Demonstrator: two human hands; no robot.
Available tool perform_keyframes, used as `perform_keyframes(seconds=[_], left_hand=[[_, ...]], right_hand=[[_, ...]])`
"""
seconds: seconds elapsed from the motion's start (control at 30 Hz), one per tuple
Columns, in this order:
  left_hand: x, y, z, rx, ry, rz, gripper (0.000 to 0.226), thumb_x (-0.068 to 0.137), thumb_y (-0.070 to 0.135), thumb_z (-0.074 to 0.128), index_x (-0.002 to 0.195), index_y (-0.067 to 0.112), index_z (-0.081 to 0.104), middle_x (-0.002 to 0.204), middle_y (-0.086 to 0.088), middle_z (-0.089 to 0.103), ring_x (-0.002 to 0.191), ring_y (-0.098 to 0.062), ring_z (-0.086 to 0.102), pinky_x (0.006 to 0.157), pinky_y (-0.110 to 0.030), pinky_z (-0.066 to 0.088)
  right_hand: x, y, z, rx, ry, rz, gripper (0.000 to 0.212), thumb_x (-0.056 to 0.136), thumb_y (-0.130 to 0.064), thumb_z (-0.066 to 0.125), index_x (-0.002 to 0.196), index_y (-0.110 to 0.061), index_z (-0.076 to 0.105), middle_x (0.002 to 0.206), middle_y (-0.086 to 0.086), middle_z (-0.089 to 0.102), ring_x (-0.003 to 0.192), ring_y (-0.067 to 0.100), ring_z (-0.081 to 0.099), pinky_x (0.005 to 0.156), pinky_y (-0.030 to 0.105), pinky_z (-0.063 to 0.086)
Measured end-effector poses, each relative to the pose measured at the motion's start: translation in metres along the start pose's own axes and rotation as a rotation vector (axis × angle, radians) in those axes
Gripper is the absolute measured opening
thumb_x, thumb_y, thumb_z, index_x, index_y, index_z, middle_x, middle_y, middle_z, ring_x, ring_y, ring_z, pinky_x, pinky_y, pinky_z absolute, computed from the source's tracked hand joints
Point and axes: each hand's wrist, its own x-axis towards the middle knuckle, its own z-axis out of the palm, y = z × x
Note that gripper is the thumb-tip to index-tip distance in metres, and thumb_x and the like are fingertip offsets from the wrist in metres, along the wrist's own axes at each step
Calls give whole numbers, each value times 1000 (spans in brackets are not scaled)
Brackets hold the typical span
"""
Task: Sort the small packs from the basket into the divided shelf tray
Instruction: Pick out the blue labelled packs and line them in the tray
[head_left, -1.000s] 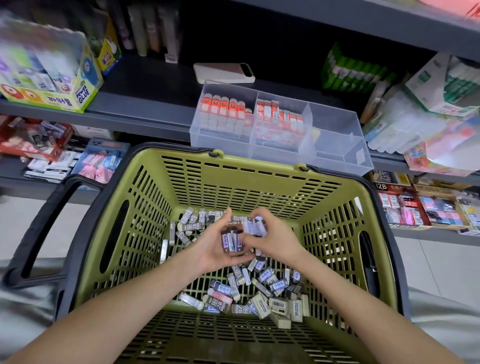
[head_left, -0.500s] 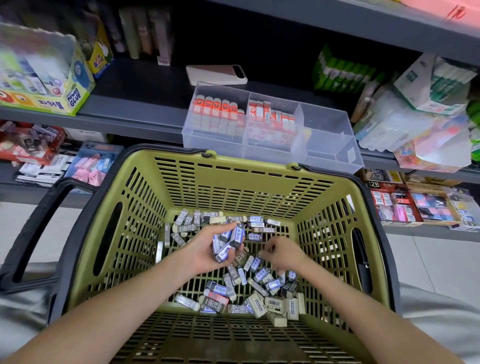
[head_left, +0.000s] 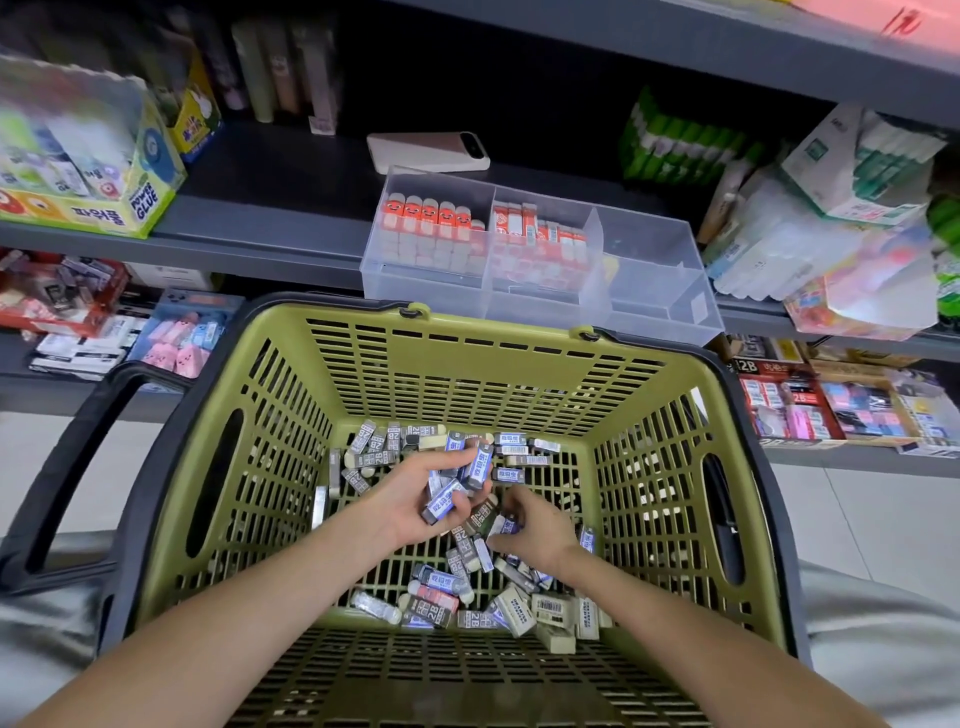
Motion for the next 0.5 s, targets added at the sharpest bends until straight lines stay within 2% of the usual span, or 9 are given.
perform_keyframes(seconds=[0.03, 0.13, 0.23, 0.3, 0.4, 0.5], left_hand=[[1, 0, 0, -1, 4, 3, 35, 64, 2, 74, 97, 1, 63, 82, -19, 66, 67, -27, 65, 34, -21, 43], [1, 0, -2, -8, -1, 3, 39, 65, 5, 75, 101, 2, 60, 83, -18, 66, 65, -26, 65, 34, -20, 42], [2, 3, -1, -29, -37, 5, 40, 64, 6, 74, 102, 6, 60, 80, -16, 67, 62, -24, 64, 34, -19, 41], [2, 4, -1, -32, -40, 7, 40, 65, 6, 73, 102, 6, 60, 80, -15, 67, 62, -23, 64, 34, -19, 41], [1, 4, -2, -14, -6, 30, 36, 65, 5, 73, 100, 4, 63, 80, -16, 69, 62, -24, 65, 35, -19, 42], [-1, 5, -2, 14, 34, 51, 37, 64, 4, 74, 100, 4, 63, 77, -17, 69, 64, -25, 66, 35, -20, 43]], right_hand=[[-1, -2, 1, 18, 3, 12, 41, 72, -45, 71, 96, -26, 45, 86, -14, 54, 82, 13, 55, 60, 26, 40], [0, -11, 6, -37, 36, 43, 52, 71, -60, 67, 103, -24, 47, 102, -6, 58, 90, 16, 58, 62, 26, 40], [3, -17, 8, -33, 67, 78, 49, 70, -56, 70, 101, -23, 51, 101, -6, 60, 88, 15, 59, 65, 26, 42], [3, -18, 8, 65, 73, 127, 42, 69, -49, 73, 93, -23, 50, 90, -7, 61, 79, 14, 57, 61, 26, 41], [3, -17, 5, 200, 74, 203, 37, 70, -38, 73, 91, -24, 46, 81, -8, 56, 69, 8, 52, 53, 23, 41], [1, -20, 2, 115, -10, 192, 47, 70, -41, 72, 103, -21, 45, 88, -6, 56, 77, 12, 55, 54, 23, 41]])
